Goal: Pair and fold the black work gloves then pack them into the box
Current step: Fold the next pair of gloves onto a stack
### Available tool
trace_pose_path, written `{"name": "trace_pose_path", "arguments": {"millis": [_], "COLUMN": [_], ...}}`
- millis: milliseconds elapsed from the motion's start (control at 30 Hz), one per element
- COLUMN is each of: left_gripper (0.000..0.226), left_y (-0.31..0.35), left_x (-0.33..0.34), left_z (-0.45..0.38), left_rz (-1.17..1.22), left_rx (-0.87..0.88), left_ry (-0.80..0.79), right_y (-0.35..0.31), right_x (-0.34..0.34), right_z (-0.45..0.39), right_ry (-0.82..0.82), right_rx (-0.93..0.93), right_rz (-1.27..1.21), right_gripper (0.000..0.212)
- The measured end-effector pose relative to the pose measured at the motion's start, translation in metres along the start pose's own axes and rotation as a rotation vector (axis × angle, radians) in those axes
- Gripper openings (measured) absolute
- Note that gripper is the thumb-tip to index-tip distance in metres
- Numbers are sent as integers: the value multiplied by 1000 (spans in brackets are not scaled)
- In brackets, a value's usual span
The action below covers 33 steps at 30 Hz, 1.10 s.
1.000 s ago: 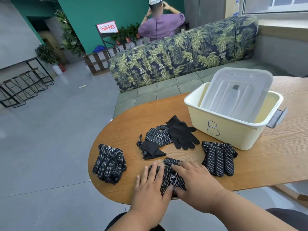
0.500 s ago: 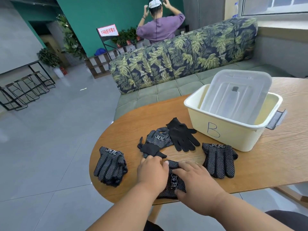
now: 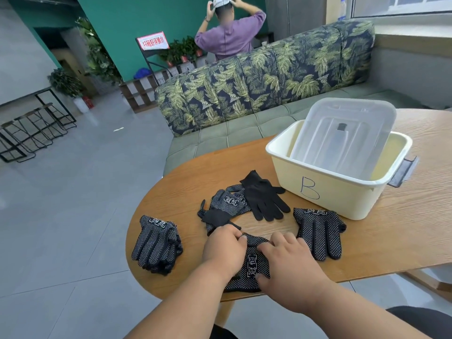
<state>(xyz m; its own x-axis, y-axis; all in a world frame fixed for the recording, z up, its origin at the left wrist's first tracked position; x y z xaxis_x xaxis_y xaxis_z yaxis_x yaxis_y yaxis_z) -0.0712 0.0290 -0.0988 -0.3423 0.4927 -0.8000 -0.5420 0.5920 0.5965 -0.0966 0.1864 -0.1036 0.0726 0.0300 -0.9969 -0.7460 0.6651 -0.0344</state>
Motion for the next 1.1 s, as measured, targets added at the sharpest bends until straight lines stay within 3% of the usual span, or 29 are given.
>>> {"name": "trace_pose_path", "arguments": {"millis": [200, 333, 433, 600, 833, 1100], "left_gripper": [6, 22, 31, 34, 16, 12], "left_y": [-4, -10, -7, -8, -14, -14], "left_x": [4, 8, 11, 15, 15, 17], "left_z": [6, 9, 11, 17, 16, 19], "left_rz": [392, 750, 894, 951, 923, 864], "left_rx": [-13, -88, -75, -43, -41, 7], "left_ry": [16, -15, -73, -161, -132, -176], "right_y": [5, 6, 6, 12, 18, 16], "right_x": [1, 4, 5, 3, 3, 3], "right_z": [0, -2, -3, -5, -7, -7], "right_ry": [-1, -18, -23, -14, -27, -44], "right_rx": [47, 60, 69, 82, 102, 112], "right_rz": [-26, -47, -55, -96, -107, -92], "right_gripper": [64, 68, 70, 69, 65, 67]}}
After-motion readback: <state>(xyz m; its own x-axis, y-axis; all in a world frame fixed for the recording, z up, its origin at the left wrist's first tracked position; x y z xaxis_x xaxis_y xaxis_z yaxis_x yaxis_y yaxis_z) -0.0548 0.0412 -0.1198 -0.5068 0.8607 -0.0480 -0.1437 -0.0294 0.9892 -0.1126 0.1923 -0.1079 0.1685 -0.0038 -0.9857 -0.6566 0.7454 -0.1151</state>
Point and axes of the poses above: each hand's wrist, its own z-axis away from the middle knuckle, its own x-axis out of the palm, y = z × x, the point moved 9 cm from there along -z, towards the middle knuckle, and after that the axes turned 12 degrees about z, right-handed, at the moved point
